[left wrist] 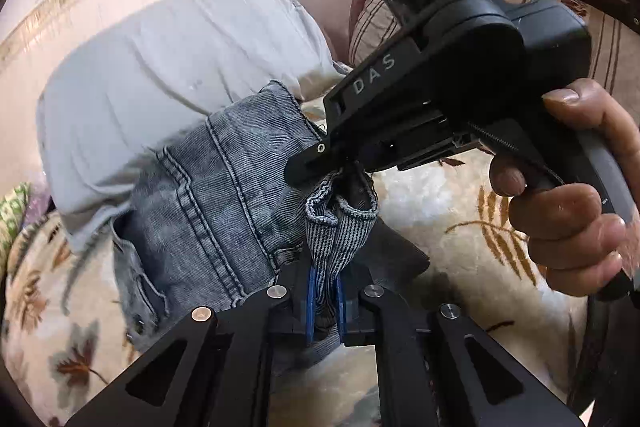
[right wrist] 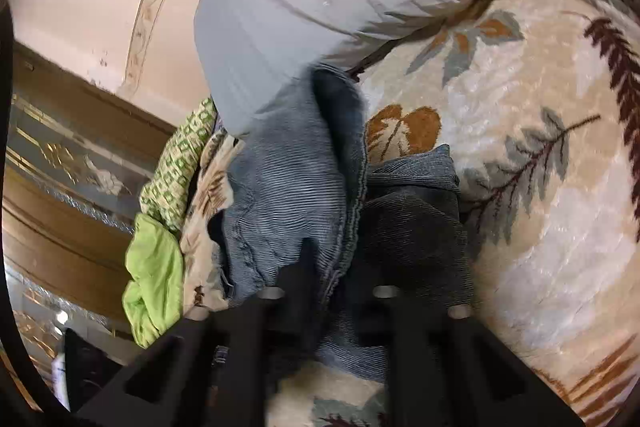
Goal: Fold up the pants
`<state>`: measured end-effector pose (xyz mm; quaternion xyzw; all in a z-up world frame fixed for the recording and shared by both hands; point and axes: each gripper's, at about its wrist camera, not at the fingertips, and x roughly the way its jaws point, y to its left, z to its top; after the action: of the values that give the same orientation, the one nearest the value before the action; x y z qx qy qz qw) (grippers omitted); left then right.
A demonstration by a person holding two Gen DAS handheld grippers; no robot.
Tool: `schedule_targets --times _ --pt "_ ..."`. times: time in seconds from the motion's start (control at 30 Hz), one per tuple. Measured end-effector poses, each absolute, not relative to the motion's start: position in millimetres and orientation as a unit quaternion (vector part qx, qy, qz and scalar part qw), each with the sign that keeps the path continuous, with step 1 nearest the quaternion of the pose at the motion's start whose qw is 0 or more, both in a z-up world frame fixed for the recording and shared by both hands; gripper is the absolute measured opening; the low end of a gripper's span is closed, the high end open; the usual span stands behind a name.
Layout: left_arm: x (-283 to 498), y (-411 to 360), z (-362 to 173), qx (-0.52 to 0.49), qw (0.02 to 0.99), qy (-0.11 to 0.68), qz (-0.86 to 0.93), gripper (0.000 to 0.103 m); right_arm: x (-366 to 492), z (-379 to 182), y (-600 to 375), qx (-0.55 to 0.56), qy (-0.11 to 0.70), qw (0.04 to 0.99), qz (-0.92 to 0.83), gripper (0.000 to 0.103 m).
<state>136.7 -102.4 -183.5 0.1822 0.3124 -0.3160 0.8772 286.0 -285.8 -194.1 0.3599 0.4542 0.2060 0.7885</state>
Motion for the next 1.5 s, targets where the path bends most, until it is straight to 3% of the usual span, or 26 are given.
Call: schedule_targets --times 0.27,0.37,0.4,0.43,0.5,0.57,0.6,0.7,0.8,0.93,1.2,1.27,1.3,1.5 --pt "121.9 -77.8 -203.5 0.149 0.840 0.374 -0.365 0.027 295.6 -234.8 -282.3 0.316 0.505 0.789 0.148 0.014" --pt "126.8 -48.8 -178.1 0.099 0.838 0.371 -0.387 0.045 291.6 -237.5 -292.7 0.330 0.499 0.789 0.142 0.023" --pt "133.1 -34.6 -170.3 0.075 0.844 0.370 -0.381 0.058 289.3 -235.9 -294.5 0.326 0.499 0.791 0.139 0.027" --pt "146.1 -22.5 -163.5 0.057 0.850 0.369 -0.372 0.061 287.7 -234.7 -295.1 0.323 0.499 0.793 0.135 0.030" --pt "174.0 -0.5 -154.6 0.014 0.858 0.382 -0.342 0.061 287.7 -233.8 -294.4 0.314 0.504 0.795 0.126 0.035" --pt "193.2 30.1 -151.4 -0.049 0.859 0.405 -0.310 0.061 282.4 -228.4 -295.5 0.313 0.504 0.795 0.124 0.045" --pt "201.8 47.5 -151.2 -0.074 0.860 0.416 -0.285 0.061 278.4 -221.9 -295.9 0.307 0.499 0.802 0.119 0.056" --pt "220.1 77.4 -150.6 -0.107 0.868 0.434 -0.216 0.061 260.1 -199.8 -295.0 0.268 0.466 0.838 0.092 0.059" --pt "224.4 90.9 -162.5 -0.132 0.856 0.458 -0.201 0.059 241.1 -184.7 -289.6 0.262 0.437 0.852 0.118 0.055" --pt "226.5 72.0 -175.6 -0.081 0.859 0.471 -0.184 0.054 233.0 -190.1 -278.4 0.283 0.453 0.832 0.152 0.038" --pt "230.0 38.9 -180.0 -0.031 0.872 0.459 -0.166 0.055 232.2 -218.9 -260.3 0.235 0.534 0.805 0.105 0.041" --pt "232.5 32.8 -178.8 -0.035 0.870 0.463 -0.168 0.055 230.7 -215.5 -264.3 0.244 0.525 0.807 0.110 0.030" --pt "236.8 27.4 -180.6 -0.033 0.869 0.464 -0.168 0.055 231.0 -213.4 -261.9 0.235 0.524 0.811 0.114 0.009" --pt "238.6 10.2 -173.3 -0.015 0.875 0.456 -0.161 0.055 223.3 -182.3 -260.6 0.209 0.499 0.833 0.113 0.008"
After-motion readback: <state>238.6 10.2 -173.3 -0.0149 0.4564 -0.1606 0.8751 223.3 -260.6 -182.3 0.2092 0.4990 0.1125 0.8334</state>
